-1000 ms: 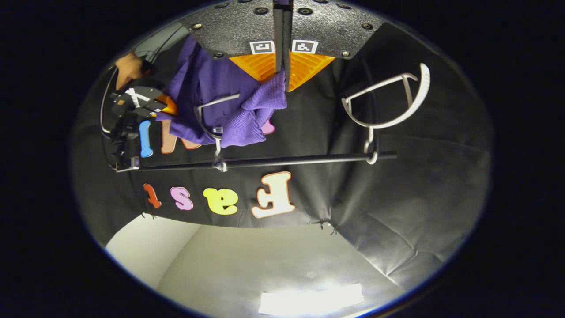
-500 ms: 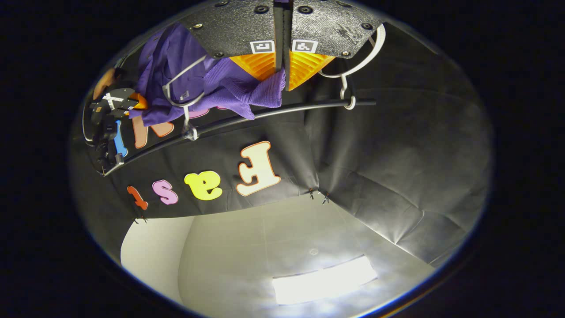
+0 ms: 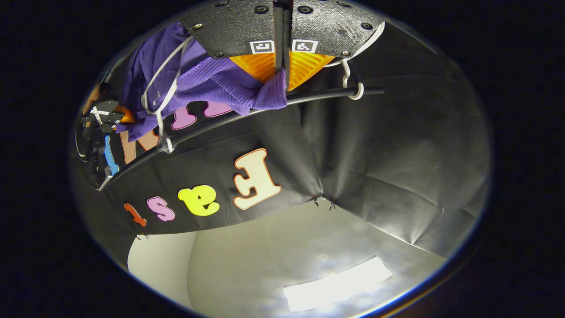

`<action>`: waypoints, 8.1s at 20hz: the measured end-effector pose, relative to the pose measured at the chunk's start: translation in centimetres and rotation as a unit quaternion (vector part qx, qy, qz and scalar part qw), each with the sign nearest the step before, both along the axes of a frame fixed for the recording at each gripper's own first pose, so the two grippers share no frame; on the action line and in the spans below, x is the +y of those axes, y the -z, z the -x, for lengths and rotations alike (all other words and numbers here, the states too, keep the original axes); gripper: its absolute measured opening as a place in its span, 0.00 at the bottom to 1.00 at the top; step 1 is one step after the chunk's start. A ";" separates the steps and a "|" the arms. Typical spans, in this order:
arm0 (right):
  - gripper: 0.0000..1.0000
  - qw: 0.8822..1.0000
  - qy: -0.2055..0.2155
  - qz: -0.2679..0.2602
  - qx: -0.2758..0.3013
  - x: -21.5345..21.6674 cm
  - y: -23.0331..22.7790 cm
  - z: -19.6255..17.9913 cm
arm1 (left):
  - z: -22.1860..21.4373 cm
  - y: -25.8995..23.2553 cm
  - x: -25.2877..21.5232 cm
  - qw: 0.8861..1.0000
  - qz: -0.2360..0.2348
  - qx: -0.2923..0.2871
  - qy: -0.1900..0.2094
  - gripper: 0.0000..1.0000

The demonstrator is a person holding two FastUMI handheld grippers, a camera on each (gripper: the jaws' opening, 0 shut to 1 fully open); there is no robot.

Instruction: Grasp the clothes on the hanger with both hands and then place them into the laundry hamper below.

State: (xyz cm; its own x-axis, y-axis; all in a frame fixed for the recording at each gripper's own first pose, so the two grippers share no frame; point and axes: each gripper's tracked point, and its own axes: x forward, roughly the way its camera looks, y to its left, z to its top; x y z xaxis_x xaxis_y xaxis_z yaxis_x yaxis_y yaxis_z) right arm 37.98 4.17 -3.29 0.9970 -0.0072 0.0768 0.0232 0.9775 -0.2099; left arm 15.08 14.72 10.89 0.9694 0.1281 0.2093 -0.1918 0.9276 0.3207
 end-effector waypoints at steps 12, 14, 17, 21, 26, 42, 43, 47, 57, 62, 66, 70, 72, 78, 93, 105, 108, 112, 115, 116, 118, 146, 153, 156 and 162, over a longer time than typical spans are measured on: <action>0.01 0.991 -0.029 -0.069 0.111 -0.6 8.9 -3.0 | -4.4 9.5 1.2 0.991 0.092 0.097 0.030 0.00; 0.01 0.992 -0.029 -0.053 0.114 -0.2 9.9 -2.6 | -4.0 10.8 1.2 0.988 0.104 0.107 0.034 0.02; 0.01 0.990 -0.024 -0.069 0.117 0.3 10.9 -0.8 | -3.2 12.7 2.2 0.987 0.119 0.109 0.024 0.00; 0.01 0.986 -0.007 -0.099 0.131 0.7 12.7 1.3 | -2.6 15.9 2.9 0.981 0.145 0.124 0.018 0.00; 0.01 0.978 -0.001 -0.140 0.153 1.9 15.3 4.0 | -0.7 19.7 2.6 0.971 0.187 0.145 0.022 0.00; 0.01 0.965 0.020 -0.198 0.170 2.0 20.8 15.0 | 4.7 25.1 -2.1 0.973 0.182 0.133 0.048 0.00; 0.01 0.966 0.017 -0.200 0.162 2.3 20.1 15.9 | 4.7 24.9 -3.2 0.973 0.182 0.129 0.058 0.01; 0.01 0.971 0.029 -0.190 0.142 2.4 16.8 19.5 | 5.2 25.1 -6.1 0.969 0.185 0.133 0.090 0.00; 0.01 0.976 0.016 -0.178 0.121 4.6 11.9 25.0 | 6.1 24.7 -13.2 0.955 0.206 0.140 0.162 0.00; 0.01 0.977 0.010 -0.180 0.110 5.7 11.0 25.9 | 6.0 24.4 -15.2 0.955 0.194 0.134 0.180 0.02; 0.02 0.976 0.025 -0.181 0.115 4.6 12.5 26.5 | 5.8 26.3 -16.2 0.951 0.201 0.147 0.181 0.00; 0.01 0.971 0.040 -0.191 0.137 3.7 16.0 27.2 | 5.8 29.5 -17.2 0.949 0.192 0.174 0.178 0.00; 0.02 0.967 0.044 -0.198 0.152 3.4 17.8 27.3 | 5.9 31.3 -17.2 0.949 0.186 0.189 0.172 0.00; 0.01 0.962 0.044 -0.199 0.183 3.3 21.4 27.8 | 5.4 34.9 -16.2 0.949 0.184 0.210 0.147 0.00; 0.02 0.934 0.055 -0.211 0.284 3.1 35.7 28.2 | 4.6 46.5 -11.3 0.948 0.169 0.255 0.093 0.00; 0.03 0.889 0.087 -0.194 0.406 1.4 48.7 29.8 | 5.4 60.1 -11.6 0.917 0.154 0.360 0.072 0.02; 0.02 0.886 0.096 -0.192 0.412 0.3 51.2 29.8 | 5.9 63.6 -11.7 0.901 0.167 0.396 0.063 0.02; 0.03 0.884 0.121 -0.199 0.404 -1.4 54.2 30.0 | 5.9 66.7 -11.9 0.894 0.164 0.414 0.060 0.02; 0.03 0.888 0.139 -0.200 0.390 -2.7 55.5 29.6 | 6.0 67.8 -12.1 0.893 0.163 0.414 0.067 0.02; 0.02 0.890 0.145 -0.196 0.385 -3.2 56.0 29.3 | 5.9 68.2 -12.0 0.894 0.162 0.413 0.069 0.02; 0.04 0.888 0.141 -0.192 0.394 -2.9 57.4 29.5 | 6.0 69.2 -12.0 0.893 0.156 0.417 0.070 0.05; 0.97 0.907 0.139 -0.129 0.377 -2.9 51.0 27.7 | 5.3 63.5 -11.2 0.894 0.159 0.415 0.052 0.99; 0.97 0.921 0.120 -0.137 0.344 -1.4 43.6 26.2 | 3.9 56.5 -11.8 0.909 0.150 0.383 0.067 0.96; 0.97 0.933 0.099 -0.132 0.321 0.0 39.0 25.7 | 3.4 52.2 -11.8 0.916 0.162 0.360 0.077 0.96; 1.00 0.955 0.069 -0.120 0.263 2.1 29.0 26.2 | 4.2 41.4 -11.6 0.936 0.176 0.288 0.100 0.93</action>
